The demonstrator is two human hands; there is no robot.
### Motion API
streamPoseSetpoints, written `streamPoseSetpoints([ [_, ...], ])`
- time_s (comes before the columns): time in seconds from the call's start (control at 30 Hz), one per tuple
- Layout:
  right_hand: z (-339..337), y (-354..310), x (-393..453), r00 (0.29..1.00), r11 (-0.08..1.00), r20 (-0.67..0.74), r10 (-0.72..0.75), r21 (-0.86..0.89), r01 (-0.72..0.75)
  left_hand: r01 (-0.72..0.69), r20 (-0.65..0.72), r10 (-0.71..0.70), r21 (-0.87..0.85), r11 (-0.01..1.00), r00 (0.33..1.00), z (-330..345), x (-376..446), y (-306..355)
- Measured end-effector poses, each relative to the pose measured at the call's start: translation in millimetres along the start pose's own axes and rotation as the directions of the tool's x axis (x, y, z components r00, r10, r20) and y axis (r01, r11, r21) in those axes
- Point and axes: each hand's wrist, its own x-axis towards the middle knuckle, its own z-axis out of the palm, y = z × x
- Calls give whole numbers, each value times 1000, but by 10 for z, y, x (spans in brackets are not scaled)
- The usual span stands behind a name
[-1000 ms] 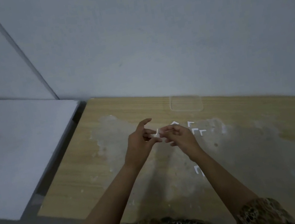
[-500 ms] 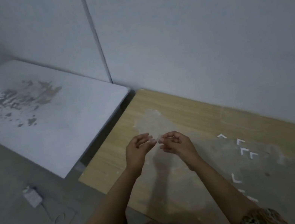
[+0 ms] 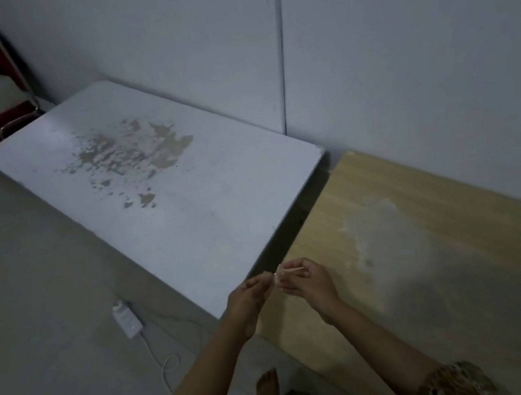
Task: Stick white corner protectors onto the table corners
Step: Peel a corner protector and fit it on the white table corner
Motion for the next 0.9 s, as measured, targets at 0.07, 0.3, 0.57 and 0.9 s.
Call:
streamPoseSetpoints([
  [0.07, 301, 124, 115, 999, 999, 21, 26, -31, -25, 18, -31, -18, -1, 1000, 999, -346, 118, 56],
  [0.3, 1052, 551, 306, 986, 978, -9, 168, -122, -168, 131, -117, -142, -99, 986, 983, -1182, 280, 42],
  [0.57, 1300, 761, 340, 950, 922, -91, 297, -232, -311, 173, -236, -199, -124, 977, 951, -1418, 269, -122],
  [0.9, 1531, 820, 422, 910, 851, -159, 382, -322, -414, 163, -306, -162, -22, 986, 938, -1559, 366, -120],
])
